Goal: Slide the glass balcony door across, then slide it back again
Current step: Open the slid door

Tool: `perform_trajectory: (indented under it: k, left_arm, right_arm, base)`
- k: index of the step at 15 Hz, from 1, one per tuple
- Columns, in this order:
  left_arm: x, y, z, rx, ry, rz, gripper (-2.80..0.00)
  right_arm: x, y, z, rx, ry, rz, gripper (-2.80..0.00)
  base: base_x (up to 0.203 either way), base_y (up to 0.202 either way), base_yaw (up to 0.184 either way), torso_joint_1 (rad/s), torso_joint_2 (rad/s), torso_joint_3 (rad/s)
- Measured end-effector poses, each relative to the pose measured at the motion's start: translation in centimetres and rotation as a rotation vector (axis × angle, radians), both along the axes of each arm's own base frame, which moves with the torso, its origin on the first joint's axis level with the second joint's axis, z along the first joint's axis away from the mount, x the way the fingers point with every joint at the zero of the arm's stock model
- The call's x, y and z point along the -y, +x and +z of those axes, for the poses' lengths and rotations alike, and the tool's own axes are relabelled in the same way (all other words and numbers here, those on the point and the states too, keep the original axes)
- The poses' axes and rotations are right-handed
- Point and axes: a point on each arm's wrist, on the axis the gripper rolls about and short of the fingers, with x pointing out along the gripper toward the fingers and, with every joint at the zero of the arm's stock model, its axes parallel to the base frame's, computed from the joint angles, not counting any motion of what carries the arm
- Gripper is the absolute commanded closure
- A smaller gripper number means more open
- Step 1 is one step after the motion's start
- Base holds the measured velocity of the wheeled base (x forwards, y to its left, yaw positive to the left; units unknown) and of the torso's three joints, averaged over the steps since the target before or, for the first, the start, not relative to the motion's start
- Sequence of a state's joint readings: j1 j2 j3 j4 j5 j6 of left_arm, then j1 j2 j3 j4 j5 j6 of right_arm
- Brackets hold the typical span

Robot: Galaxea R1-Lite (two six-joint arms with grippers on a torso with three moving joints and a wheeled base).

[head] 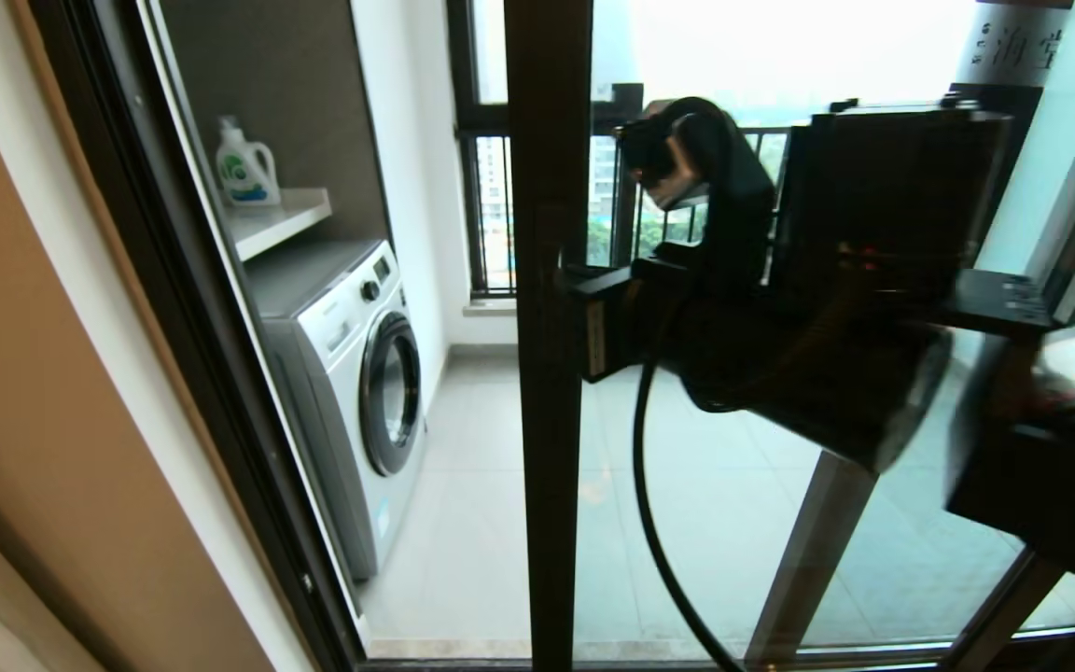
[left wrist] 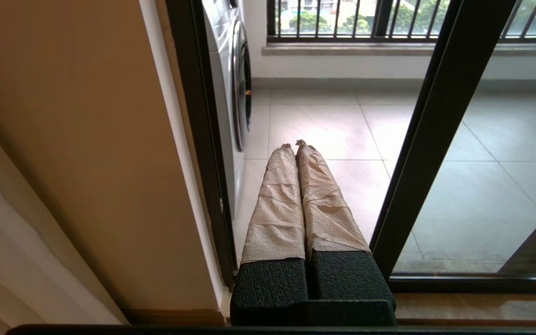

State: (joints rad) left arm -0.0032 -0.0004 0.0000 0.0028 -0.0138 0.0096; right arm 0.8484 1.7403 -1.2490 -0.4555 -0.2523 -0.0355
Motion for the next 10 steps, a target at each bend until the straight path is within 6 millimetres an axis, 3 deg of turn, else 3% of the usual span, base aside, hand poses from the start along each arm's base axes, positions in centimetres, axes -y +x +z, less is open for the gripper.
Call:
perform_trajectory:
  k: [4, 7, 10]
  left_arm:
    - [0.0, 0.0, 0.0, 0.0, 0.0, 0.0, 0.0]
    - [0.0, 0.0, 0.0, 0.0, 0.0, 0.0, 0.0]
    - [0.0, 0.0, 0.0, 0.0, 0.0, 0.001, 0.0]
  right_arm:
    - [-3.4, 4.6, -1.3, -0.003, -0.007, -0.126, 0.0]
    - [-4.1, 8.4, -2.3, -0.001, 0.005, -0.217, 0.0]
    - [-5.0, 10.5, -3.7, -0.01, -0.005, -0.237, 0.0]
  base:
    - [0.0, 0.0, 0.0, 0.0, 0.0, 0.0]
    - [0.0, 0.0, 0.0, 0.0, 0.0, 0.0]
    - [0.0, 0.0, 0.0, 0.0, 0.0, 0.0]
